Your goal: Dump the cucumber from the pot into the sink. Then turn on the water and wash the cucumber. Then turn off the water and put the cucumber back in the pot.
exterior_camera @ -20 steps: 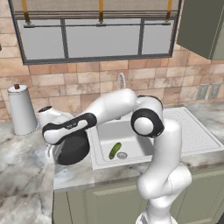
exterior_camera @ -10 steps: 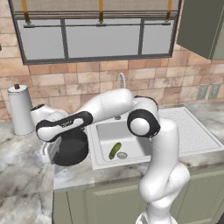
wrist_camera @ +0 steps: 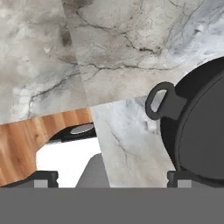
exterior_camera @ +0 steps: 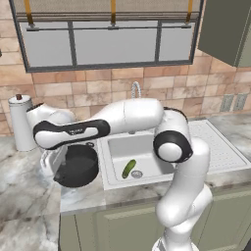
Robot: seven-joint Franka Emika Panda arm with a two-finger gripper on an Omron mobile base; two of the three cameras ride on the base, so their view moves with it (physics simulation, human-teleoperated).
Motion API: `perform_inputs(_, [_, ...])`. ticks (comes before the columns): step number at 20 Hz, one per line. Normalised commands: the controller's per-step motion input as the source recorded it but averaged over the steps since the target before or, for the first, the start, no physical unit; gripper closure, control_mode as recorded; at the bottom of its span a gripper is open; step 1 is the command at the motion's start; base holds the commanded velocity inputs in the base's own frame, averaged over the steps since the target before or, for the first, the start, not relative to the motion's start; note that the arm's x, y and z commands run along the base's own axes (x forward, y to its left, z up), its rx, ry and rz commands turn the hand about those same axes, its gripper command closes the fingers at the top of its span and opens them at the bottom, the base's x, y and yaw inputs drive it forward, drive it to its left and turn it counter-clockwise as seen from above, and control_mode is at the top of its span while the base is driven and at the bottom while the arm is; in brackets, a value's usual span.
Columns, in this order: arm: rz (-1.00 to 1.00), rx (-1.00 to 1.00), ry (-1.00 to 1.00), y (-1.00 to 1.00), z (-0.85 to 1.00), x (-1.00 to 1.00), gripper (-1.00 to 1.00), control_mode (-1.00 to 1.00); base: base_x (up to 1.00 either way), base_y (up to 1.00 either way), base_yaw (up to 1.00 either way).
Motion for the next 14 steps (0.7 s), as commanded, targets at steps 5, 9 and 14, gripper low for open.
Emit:
perform_inputs(5, [-0.10,0.02,-0.05,-0.70,0.76,-0.46,-1.00,-1.00,0.00,0.00,0.00])
perform_inputs(9, [-0.17,0.07,0.00,-1.00,0.44,-0.23,-1.00,-1.00,0.00,0.00,0.00])
perform_inputs(14, [-0.18,0.11,0.00,-1.00,0.15,-0.20,-1.00,-1.00,0.00,0.00,0.00])
